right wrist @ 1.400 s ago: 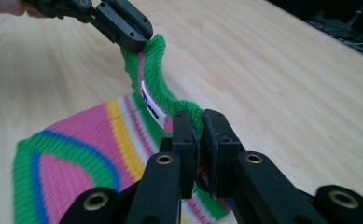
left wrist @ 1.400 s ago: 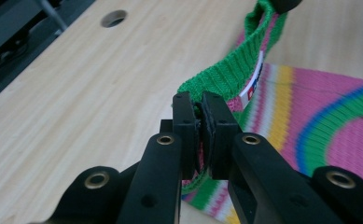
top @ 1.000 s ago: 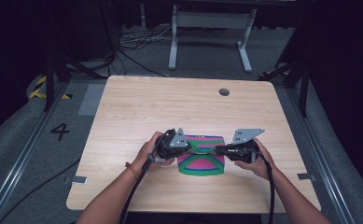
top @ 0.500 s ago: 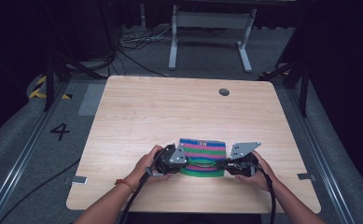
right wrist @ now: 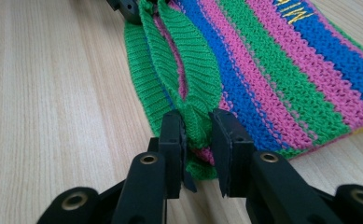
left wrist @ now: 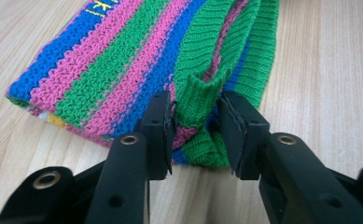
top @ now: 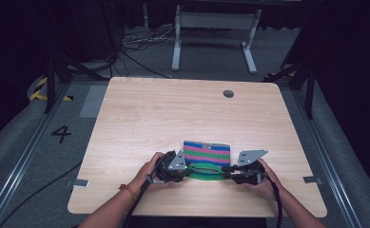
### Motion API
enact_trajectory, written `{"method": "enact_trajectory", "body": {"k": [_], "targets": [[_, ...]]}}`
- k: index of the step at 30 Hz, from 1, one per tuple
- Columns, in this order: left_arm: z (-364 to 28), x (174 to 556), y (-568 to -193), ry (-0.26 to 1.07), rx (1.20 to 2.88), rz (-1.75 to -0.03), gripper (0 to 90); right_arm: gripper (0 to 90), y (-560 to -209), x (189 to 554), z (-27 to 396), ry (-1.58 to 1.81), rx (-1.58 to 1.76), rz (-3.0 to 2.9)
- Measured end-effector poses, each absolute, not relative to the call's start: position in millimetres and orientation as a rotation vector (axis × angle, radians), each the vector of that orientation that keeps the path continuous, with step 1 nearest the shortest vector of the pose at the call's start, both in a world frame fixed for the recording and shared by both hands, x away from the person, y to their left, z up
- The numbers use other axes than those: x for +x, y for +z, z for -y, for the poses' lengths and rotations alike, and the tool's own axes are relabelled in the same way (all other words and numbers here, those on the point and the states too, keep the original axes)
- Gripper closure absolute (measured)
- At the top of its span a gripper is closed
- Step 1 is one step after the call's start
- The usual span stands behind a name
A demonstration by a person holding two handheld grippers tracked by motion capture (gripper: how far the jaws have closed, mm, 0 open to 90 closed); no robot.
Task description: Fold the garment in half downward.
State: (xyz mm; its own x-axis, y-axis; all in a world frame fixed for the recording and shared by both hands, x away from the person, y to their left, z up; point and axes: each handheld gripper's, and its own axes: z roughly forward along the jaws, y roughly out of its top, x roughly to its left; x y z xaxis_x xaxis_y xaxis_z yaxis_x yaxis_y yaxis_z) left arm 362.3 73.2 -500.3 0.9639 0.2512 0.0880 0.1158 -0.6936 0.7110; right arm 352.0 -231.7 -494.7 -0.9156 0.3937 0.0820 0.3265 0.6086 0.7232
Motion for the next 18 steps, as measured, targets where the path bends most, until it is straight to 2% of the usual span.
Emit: {"method": "enact_trajectory", "body": {"k": [13,18], "targets": [[-69,374,-502,0.246,2.324,-0.294,65.0,74.7,-497,358,232,1.175,0.619,-2.680],[-71,378,-499,0.168,2.319,-0.326,60.0,69.6,-497,362,234,1.216,0.670,-2.692]]}}
